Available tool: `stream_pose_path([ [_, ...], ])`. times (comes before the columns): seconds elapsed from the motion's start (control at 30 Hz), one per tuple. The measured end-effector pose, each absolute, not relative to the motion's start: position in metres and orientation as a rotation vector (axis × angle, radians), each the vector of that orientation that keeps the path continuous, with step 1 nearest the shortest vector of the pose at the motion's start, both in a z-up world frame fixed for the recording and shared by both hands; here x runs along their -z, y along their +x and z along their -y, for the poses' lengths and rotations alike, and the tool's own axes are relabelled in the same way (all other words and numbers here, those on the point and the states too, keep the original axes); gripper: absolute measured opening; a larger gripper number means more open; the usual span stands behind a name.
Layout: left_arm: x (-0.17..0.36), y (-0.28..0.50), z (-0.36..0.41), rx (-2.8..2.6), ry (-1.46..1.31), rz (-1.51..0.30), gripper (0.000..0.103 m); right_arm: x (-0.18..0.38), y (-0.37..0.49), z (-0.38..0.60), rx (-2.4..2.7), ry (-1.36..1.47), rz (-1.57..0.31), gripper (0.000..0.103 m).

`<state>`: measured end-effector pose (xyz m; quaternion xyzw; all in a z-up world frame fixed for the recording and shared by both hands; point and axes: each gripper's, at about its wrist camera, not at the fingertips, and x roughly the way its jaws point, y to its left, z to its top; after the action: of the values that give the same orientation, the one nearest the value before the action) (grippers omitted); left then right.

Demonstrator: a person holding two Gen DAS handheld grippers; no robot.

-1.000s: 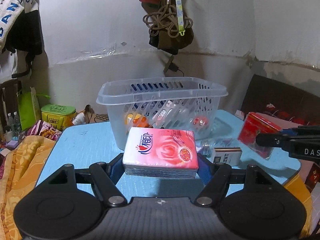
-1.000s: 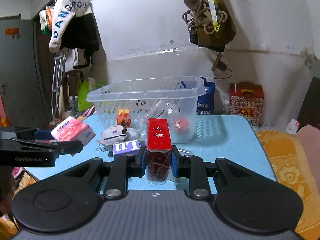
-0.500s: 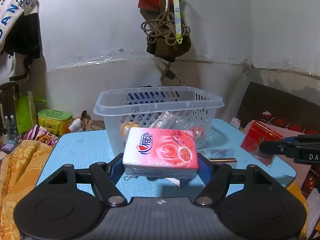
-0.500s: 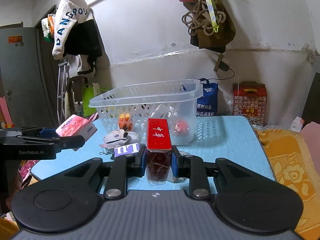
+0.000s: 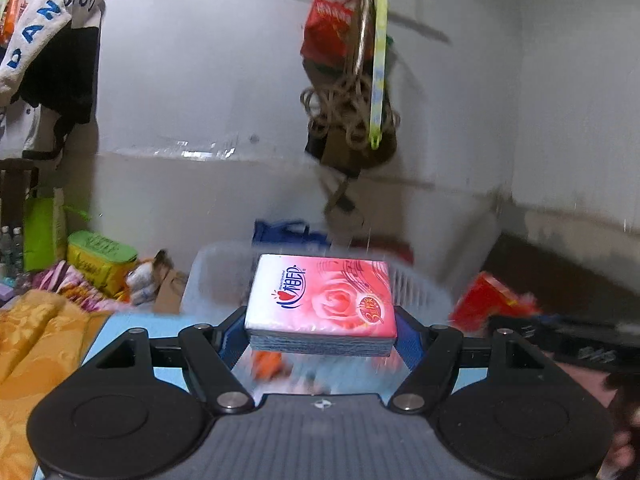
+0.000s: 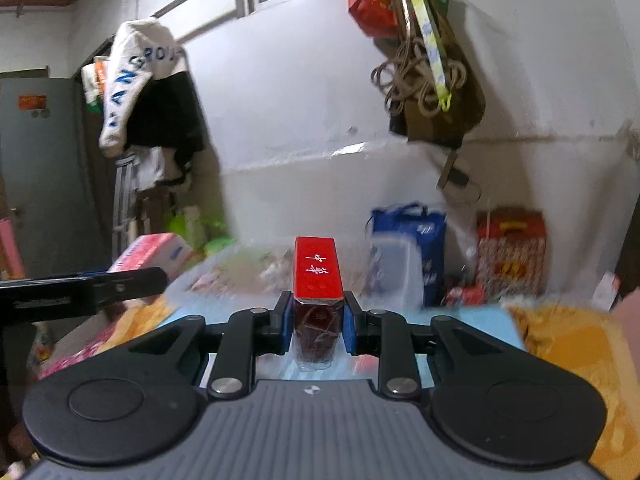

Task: Organize objects
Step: 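Carry both packs over the basket and release them inside, then grasp the purple box with the left gripper while the right grasps the KENT pack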

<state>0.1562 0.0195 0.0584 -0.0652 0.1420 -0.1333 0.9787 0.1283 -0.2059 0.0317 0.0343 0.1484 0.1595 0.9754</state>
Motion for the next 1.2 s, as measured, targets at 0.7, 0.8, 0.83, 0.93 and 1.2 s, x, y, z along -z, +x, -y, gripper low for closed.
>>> stream_pose_path([
  [0.7,-0.059,0.237,-0.026,0.121,-0.146,-0.356,0.103,-0.032,0.152,0.224,-0.225,0.204,-0.339,0.103],
  [0.8,-0.046,0.208,-0.027,0.168,-0.200,-0.379,0.103,0.001,0.124,0.238,-0.231,0.325,-0.415,0.103],
  [0.83,-0.037,0.201,-0.026,0.188,-0.215,-0.408,0.103,0.014,0.118,0.241,-0.217,0.346,-0.456,0.103],
  [0.93,-0.009,0.189,-0.014,0.206,-0.189,-0.521,0.103,0.047,0.114,0.249,-0.156,0.338,-0.580,0.103],
  [1.2,0.026,0.181,0.022,0.203,-0.081,-0.630,0.101,0.068,0.108,0.259,-0.099,0.269,-0.639,0.103],
])
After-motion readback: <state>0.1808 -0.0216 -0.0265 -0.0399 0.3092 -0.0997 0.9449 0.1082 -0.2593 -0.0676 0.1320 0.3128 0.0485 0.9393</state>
